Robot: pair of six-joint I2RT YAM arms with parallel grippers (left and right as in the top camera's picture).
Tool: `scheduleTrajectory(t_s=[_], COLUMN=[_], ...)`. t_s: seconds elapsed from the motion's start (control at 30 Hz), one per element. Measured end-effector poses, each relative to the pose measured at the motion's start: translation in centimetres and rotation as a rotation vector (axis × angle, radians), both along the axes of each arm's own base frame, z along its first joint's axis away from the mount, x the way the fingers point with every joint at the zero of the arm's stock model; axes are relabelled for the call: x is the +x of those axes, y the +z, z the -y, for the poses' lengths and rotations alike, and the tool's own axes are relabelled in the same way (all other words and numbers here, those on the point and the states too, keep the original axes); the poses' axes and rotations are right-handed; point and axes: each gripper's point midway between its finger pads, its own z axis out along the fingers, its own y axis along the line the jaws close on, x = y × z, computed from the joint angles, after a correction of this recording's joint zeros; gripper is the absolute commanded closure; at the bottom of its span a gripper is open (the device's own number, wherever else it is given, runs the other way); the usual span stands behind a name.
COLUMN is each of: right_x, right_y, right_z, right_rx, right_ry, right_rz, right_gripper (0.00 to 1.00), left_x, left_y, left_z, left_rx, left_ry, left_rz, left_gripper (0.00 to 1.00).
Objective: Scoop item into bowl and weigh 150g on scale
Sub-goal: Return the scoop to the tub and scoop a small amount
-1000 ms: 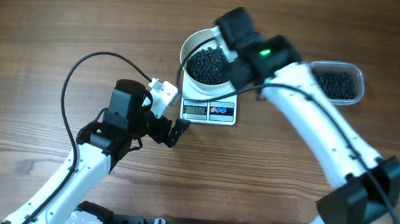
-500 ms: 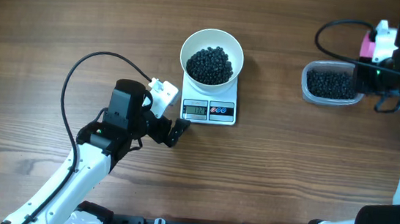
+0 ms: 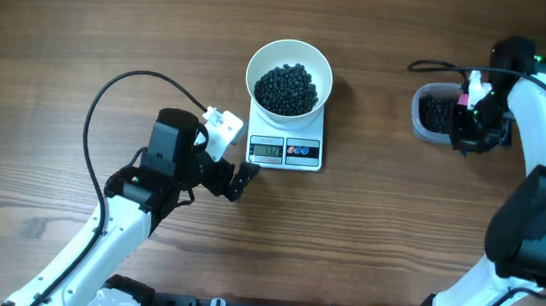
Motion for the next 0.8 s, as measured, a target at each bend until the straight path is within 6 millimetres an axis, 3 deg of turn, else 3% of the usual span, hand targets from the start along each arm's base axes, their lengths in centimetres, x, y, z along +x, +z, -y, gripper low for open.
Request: scheduleTrajectory(t_s=[0.13, 0.4, 0.6, 0.8], right_x=[0.0, -0.2, -0.8, -1.7], right_y=[-0.2, -0.1, 0.0, 0.1], right_z=[-0.2, -2.5, -5.5, -6.3], right_rx=[0.011, 0.128, 0.157, 0.165], right_ry=[0.016, 0.117, 0.215, 0.235], right_rz=[-0.003, -0.006, -0.038, -0.078], right_gripper=[0.96, 0.96, 0.96, 0.96], left_x=[0.0, 0.0, 0.0, 0.0], left_y=[0.0, 0.0, 0.0, 0.0], left_z=[0.0, 0.0, 0.0, 0.0], left_rx=[0.000, 0.000, 0.000, 0.000], left_ry=[0.000, 0.000, 0.000, 0.000], left_rz=[0.000, 0.000, 0.000, 0.000], left_gripper=[0.00, 0.00, 0.00, 0.00])
